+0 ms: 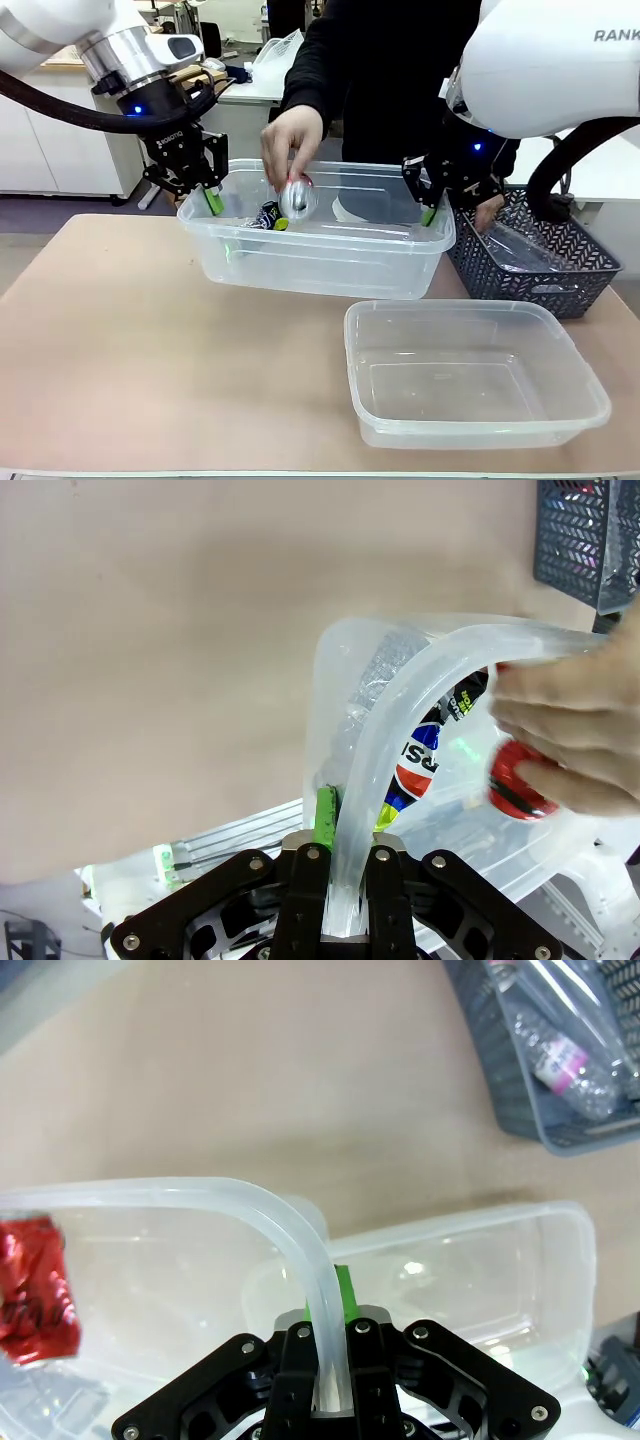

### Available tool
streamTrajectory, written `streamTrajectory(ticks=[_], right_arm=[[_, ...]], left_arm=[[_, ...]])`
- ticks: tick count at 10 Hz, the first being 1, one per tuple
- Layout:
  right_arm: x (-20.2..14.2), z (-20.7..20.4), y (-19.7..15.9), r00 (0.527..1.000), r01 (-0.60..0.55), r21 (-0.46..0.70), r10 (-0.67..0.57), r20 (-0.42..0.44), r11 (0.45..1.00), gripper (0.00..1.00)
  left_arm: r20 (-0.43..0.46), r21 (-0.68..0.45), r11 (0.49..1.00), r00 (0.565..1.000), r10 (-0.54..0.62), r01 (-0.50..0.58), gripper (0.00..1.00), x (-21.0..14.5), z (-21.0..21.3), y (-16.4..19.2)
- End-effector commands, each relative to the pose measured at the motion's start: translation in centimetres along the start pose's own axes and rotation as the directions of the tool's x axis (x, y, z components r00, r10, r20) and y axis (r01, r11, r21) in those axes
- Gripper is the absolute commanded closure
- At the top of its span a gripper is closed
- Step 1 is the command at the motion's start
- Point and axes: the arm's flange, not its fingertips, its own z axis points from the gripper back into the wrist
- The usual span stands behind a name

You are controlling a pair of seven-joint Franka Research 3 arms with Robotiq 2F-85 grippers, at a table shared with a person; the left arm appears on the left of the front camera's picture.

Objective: Sort the waste into each basket.
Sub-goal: Offer the picked Organizing box to the human.

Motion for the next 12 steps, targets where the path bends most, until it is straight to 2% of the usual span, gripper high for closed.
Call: streamTrajectory(ticks=[1, 12], right_arm=[[0.20, 0.02, -0.48, 1.000, -0.004, 0.003, 0.004, -0.020, 1.000, 0.96], [0.20, 0.02, -0.48, 1.000, -0.004, 0.003, 0.004, -0.020, 1.000, 0.96]], left_arm=[[0.013, -0.027, 1.000, 1.000, 0.009, -0.009, 0.95, -0.51, 0.57, -0.15], [0.013, -0.027, 1.000, 1.000, 0.009, -0.009, 0.95, -0.51, 0.57, -0.15]])
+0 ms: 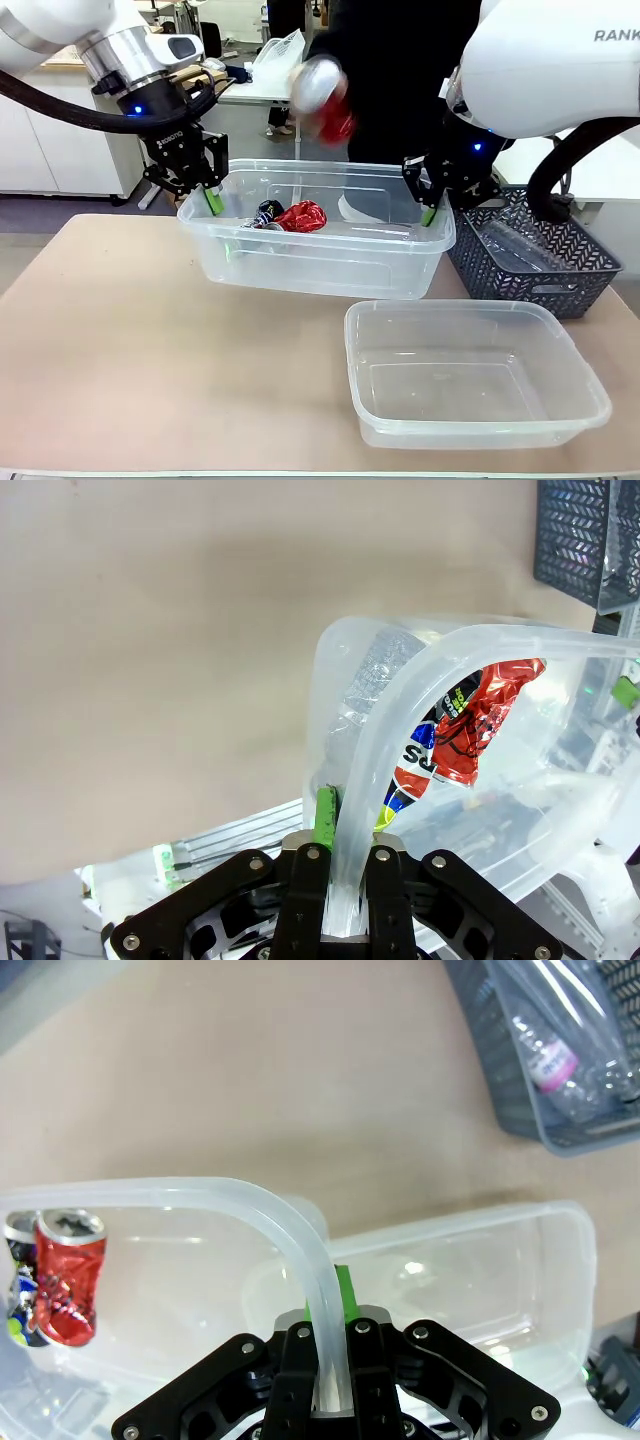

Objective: Sort the waste into each basket.
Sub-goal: Offer the picked Organizing box to the human.

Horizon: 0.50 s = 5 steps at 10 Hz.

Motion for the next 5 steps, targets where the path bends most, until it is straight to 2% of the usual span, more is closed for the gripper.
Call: streamTrajectory(ticks=[1, 5], right_arm=[[0.20, 0.02, -0.47, 1.000, -0.004, 0.003, 0.004, -0.020, 1.000, 0.96], [0.20, 0.02, -0.47, 1.000, -0.004, 0.003, 0.004, -0.020, 1.000, 0.96]], left_arm=[[0.013, -0.027, 1.000, 1.000, 0.009, -0.009, 0.95, -0.51, 0.58, -0.15], [0.013, -0.027, 1.000, 1.000, 0.009, -0.009, 0.95, -0.51, 0.58, -0.15]])
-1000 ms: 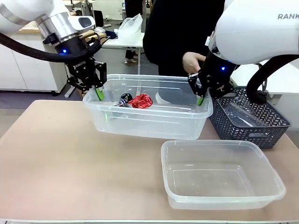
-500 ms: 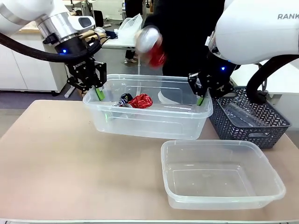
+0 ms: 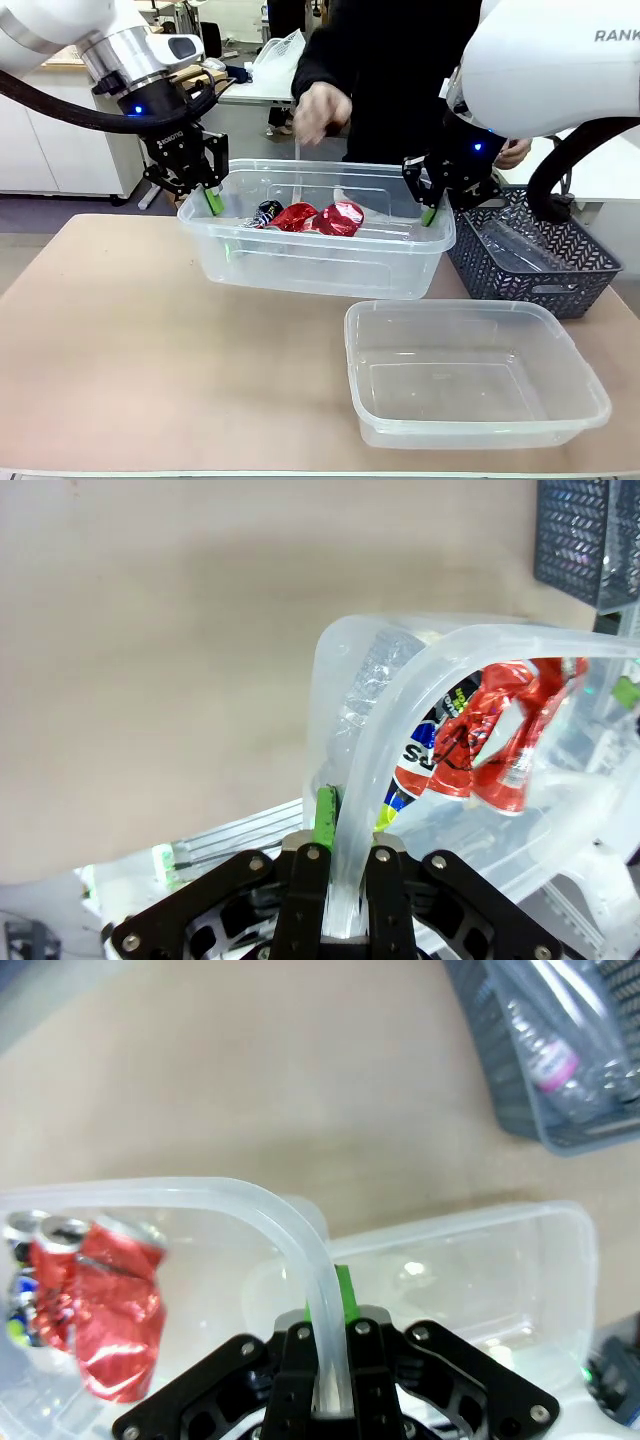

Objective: Sort the waste into each basket.
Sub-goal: Offer the picked Organizing box to the human.

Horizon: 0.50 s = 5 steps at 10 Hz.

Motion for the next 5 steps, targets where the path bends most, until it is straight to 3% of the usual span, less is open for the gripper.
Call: streamTrajectory(ticks=[1, 5], right_arm=[[0.20, 0.02, -0.47, 1.000, -0.004, 0.003, 0.004, -0.020, 1.000, 0.96], [0.20, 0.02, -0.47, 1.000, -0.004, 0.003, 0.004, -0.020, 1.000, 0.96]], left_arm=[[0.013, -0.028, 1.000, 1.000, 0.009, -0.009, 0.95, -0.51, 0.58, -0.15], [0.013, -0.028, 1.000, 1.000, 0.009, -0.009, 0.95, -0.51, 0.58, -0.15]])
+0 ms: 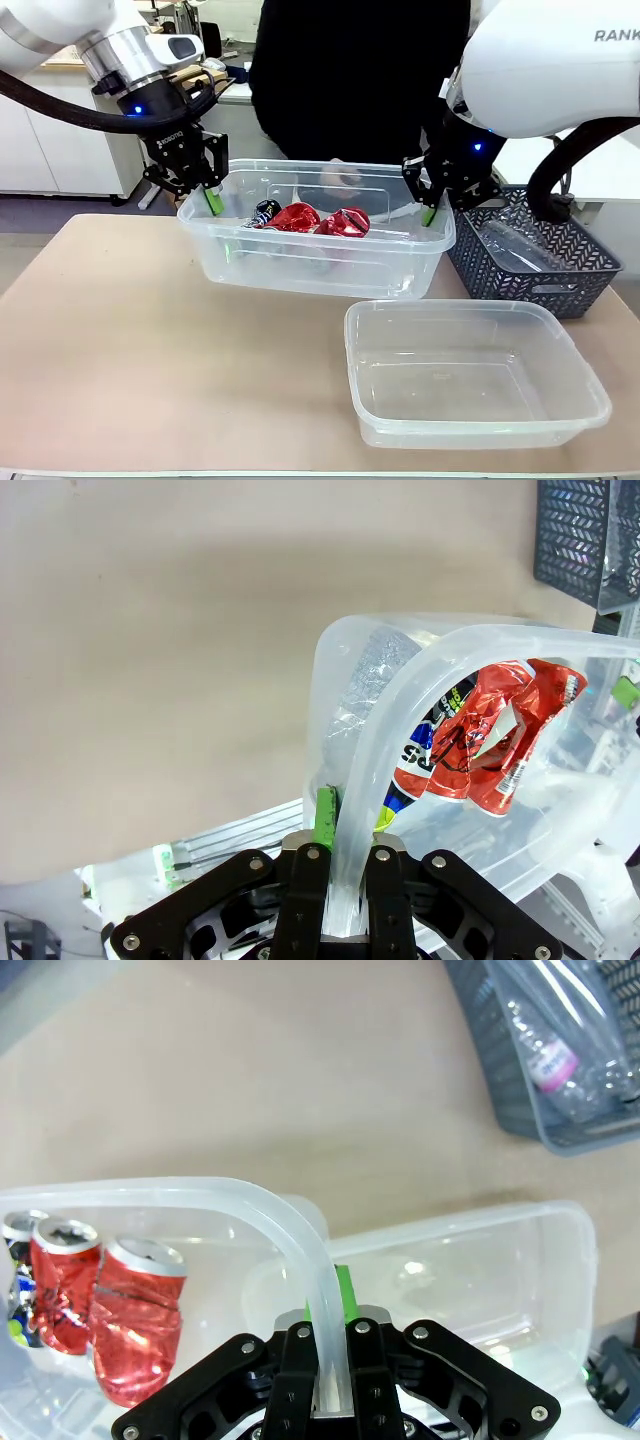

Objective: Sort the waste into each basket.
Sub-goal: Offer the picked Organizing box to the human.

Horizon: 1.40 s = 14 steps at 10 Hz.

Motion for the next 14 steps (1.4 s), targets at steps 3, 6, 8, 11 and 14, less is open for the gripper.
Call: streamTrajectory(ticks=[3, 6, 8, 11, 14], right_arm=[[0.2, 0.0, -0.5, 1.000, -0.004, 0.003, 0.004, -0.020, 1.000, 0.96], [0.2, 0.0, -0.5, 1.000, -0.004, 0.003, 0.004, -0.020, 1.000, 0.96], [0.2, 0.0, -0.5, 1.000, -0.004, 0.003, 0.004, -0.020, 1.000, 0.96], [2.2, 0.2, 0.7, 0.999, -0.051, -0.052, 0.051, -0.004, 0.997, 0.96], [12.0, 1.9, 1.6, 0.992, -0.113, -0.142, 0.118, 0.032, 0.983, 0.96]], left_arm=[[0.013, -0.028, 1.000, 1.000, 0.009, -0.009, 0.95, -0.5, 0.6, -0.1], [0.013, -0.028, 1.000, 1.000, 0.009, -0.009, 0.95, -0.5, 0.6, -0.1], [0.013, -0.028, 1.000, 1.000, 0.009, -0.009, 0.95, -0.5, 0.6, -0.1], [0.019, 0.031, 0.999, 0.999, -0.027, 0.026, 0.95, 2.4, 0.8, -0.9], [0.104, 0.058, 0.995, 0.991, -0.088, 0.082, 0.95, 11.2, 2.9, -4.0]])
